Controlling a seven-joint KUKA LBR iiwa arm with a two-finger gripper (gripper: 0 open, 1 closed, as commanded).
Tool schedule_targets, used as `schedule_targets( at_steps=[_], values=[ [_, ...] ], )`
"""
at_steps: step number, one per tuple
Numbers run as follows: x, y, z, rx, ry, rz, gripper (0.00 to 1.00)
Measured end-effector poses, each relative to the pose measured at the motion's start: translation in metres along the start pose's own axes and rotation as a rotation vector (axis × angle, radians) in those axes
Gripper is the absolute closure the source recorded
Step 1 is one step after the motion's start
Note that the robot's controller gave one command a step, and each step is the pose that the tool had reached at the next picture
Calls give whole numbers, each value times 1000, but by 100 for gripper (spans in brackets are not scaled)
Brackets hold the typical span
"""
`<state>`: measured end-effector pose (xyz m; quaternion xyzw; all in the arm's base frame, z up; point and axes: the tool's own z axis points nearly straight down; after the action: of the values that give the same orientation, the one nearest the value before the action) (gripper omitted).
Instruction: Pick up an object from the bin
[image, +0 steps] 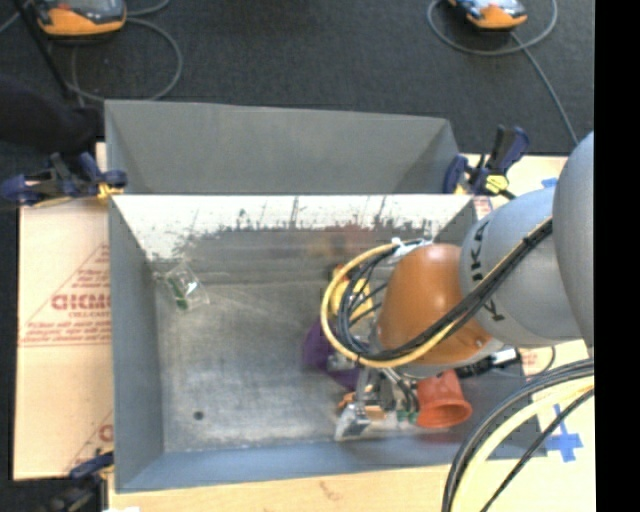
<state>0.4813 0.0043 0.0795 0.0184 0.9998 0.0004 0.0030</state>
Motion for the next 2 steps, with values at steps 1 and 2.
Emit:
schedule_targets(
  at_steps=[1,2],
  values=[
    [-25,-28,2,-8,12,-185,0],
    [-31,-46,2,-5,3,-143,0]
  ],
)
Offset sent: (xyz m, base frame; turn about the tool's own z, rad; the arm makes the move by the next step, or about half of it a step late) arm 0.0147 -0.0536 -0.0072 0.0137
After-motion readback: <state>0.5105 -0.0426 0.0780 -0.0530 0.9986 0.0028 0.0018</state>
